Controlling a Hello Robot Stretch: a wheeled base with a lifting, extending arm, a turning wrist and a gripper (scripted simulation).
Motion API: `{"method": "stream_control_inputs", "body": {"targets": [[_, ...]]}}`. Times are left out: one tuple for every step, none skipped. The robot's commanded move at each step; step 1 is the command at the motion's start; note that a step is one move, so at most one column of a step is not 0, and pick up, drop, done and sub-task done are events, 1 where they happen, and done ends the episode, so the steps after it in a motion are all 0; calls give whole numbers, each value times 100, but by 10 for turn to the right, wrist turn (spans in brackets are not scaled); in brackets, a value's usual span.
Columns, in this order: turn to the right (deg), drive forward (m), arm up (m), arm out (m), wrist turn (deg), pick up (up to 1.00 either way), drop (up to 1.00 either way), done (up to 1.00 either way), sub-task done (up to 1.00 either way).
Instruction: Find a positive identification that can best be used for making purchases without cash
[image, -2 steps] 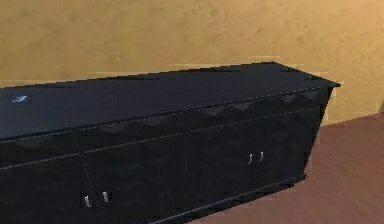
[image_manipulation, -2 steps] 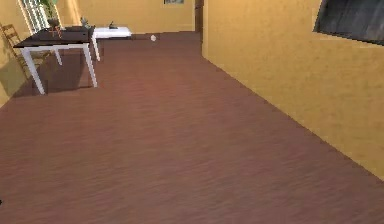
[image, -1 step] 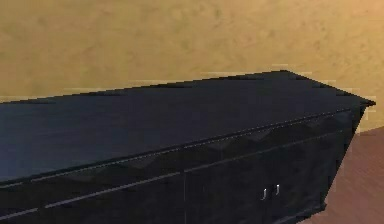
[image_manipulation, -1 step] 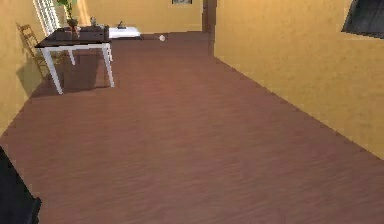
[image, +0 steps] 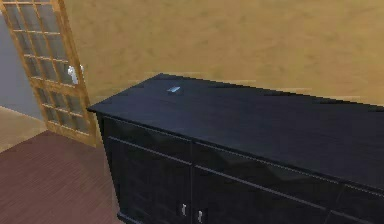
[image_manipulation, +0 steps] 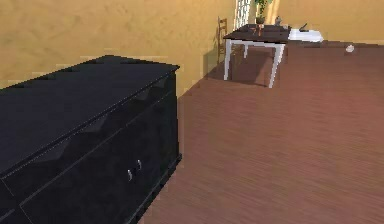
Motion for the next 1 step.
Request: {"method": "stream_control_inputs", "body": {"targets": [[-30, 0, 0, 0, 0, 0, 0, 0, 0]]}}
